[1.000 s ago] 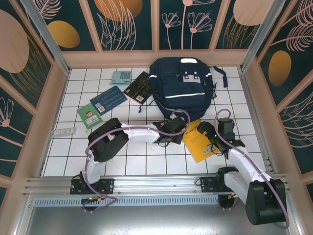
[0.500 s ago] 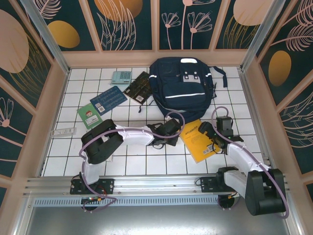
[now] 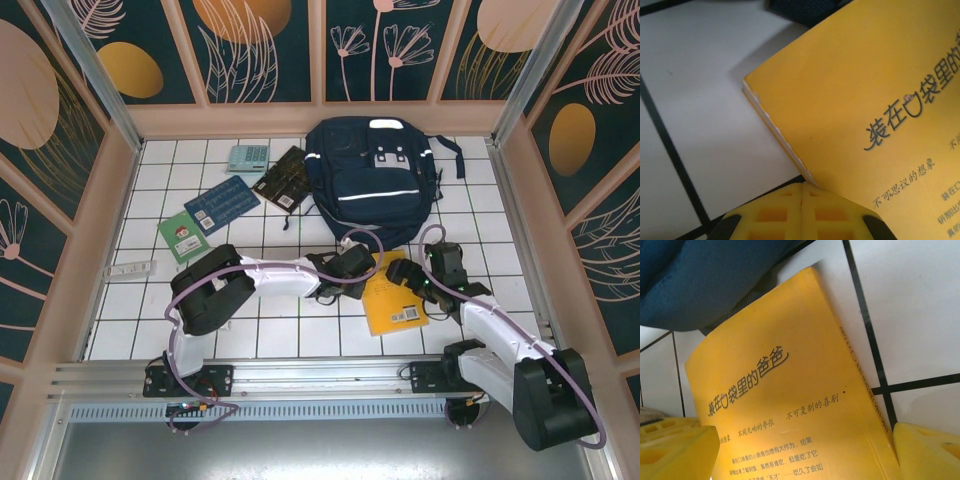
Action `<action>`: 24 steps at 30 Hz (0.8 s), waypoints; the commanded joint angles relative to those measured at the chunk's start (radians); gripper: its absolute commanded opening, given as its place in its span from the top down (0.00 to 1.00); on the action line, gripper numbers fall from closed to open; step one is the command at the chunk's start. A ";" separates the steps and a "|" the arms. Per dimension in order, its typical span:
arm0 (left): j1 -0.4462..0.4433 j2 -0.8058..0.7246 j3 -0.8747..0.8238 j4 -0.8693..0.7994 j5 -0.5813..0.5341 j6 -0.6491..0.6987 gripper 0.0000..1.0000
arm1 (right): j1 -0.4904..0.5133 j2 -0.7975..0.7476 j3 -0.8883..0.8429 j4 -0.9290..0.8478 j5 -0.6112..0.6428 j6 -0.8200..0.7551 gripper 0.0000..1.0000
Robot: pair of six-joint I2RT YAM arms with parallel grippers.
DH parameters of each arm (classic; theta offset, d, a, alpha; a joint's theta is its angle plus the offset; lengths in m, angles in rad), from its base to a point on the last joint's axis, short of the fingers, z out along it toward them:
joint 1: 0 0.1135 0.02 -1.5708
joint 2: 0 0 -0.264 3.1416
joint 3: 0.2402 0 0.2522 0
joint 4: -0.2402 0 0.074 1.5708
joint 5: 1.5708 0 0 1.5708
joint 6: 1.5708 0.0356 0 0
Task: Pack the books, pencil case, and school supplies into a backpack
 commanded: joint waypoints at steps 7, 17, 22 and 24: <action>0.011 -0.044 -0.096 -0.088 0.021 -0.038 1.00 | 0.036 0.003 -0.002 -0.024 0.032 0.003 0.11; -0.012 -0.013 -0.110 -0.032 0.096 -0.038 1.00 | 0.062 0.057 0.011 -0.047 0.096 0.029 0.13; -0.011 0.027 -0.082 -0.026 0.086 -0.033 1.00 | 0.065 0.050 -0.015 0.007 -0.081 0.009 0.17; -0.011 0.047 -0.064 -0.030 0.086 -0.032 1.00 | 0.065 0.025 -0.035 0.053 -0.167 0.001 0.19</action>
